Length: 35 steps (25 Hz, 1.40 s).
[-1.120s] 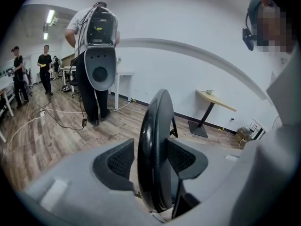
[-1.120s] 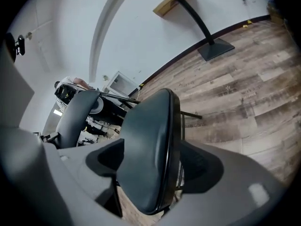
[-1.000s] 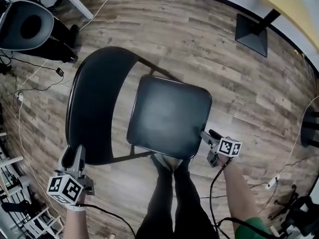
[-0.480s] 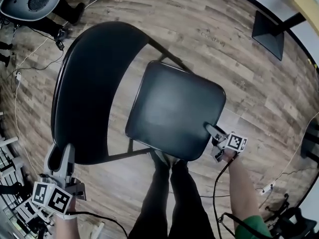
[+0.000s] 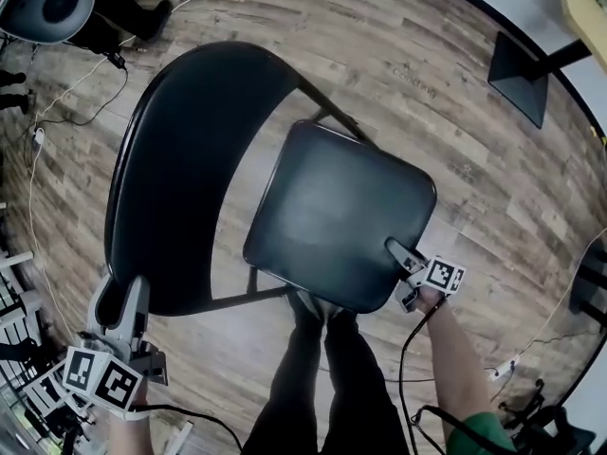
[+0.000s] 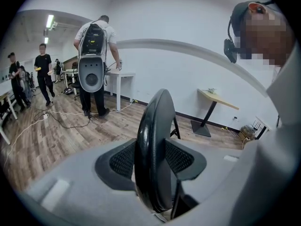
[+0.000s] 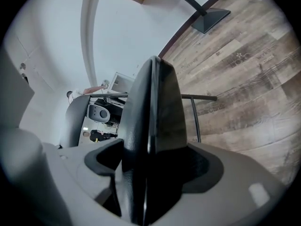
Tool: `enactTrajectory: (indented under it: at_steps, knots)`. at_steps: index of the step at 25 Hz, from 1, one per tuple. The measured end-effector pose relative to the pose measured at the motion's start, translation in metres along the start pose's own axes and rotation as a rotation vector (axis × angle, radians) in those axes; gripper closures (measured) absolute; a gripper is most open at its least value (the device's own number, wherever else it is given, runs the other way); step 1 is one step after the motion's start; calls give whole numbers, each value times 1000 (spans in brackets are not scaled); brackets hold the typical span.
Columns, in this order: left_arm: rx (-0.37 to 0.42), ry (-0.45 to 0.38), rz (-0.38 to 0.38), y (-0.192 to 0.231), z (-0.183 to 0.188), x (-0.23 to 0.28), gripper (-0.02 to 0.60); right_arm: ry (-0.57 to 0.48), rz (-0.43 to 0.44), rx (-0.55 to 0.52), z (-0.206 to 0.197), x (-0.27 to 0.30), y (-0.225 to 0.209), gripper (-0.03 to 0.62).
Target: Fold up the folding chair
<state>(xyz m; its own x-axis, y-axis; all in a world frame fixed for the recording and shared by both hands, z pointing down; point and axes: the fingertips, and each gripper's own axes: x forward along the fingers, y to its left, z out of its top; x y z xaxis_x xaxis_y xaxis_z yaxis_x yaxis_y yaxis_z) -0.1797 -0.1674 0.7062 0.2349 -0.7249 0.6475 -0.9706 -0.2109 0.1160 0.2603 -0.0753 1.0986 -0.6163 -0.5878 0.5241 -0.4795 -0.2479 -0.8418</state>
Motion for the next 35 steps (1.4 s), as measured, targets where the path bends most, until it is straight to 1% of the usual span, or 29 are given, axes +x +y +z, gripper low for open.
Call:
enactTrajectory:
  at_steps: [2,5,7,11,12,14,15,16,18,19,21,22,25,27,29,32,35]
  knots:
    - [4,-7,2,-1,3,-3,383,-5,8,6,2,-2,6,207]
    - [13,-14,15,1,11,-9,383,-3,-11,23,0,-6,19,207]
    - [17,-17,22,2,19,-12,383,-4,-18,36,-1,-8,33,207]
    - [28,-50,25,0,37,-25,383,-10,-18,12,6,-13,68,207]
    - [29,-57,21,0,42,-30,383,-13,3,30,4,-14,80,207]
    - [29,-70,15,-2,51,-38,385,-25,109,76,3,-10,116,207]
    - [27,-78,13,-3,55,-42,387,-28,147,82,5,-8,131,207]
    - [23,-85,11,-4,58,-45,388,-26,152,73,7,-8,141,207]
    - [13,-96,5,-6,64,-52,390,-21,143,46,9,-10,157,207]
    - [8,-98,2,-7,68,-55,390,-17,122,30,10,-12,163,207]
    - [1,-103,-2,-6,75,-61,391,-8,40,-7,10,-16,169,207]
    - [0,-106,-2,-5,77,-64,391,-6,29,-20,11,-15,178,207]
    - [2,-121,-1,-3,81,-72,391,-4,55,-26,11,-9,212,212]
    - [-6,-134,1,-4,86,-78,391,-8,67,-8,9,-7,232,232]
    - [-14,-149,-4,-7,91,-87,390,-13,46,-10,8,-7,246,275]
    - [-14,-165,-17,-14,97,-101,391,-19,34,14,3,-5,270,347]
    - [-13,-168,-41,-23,102,-110,394,-21,10,15,1,-3,290,358]
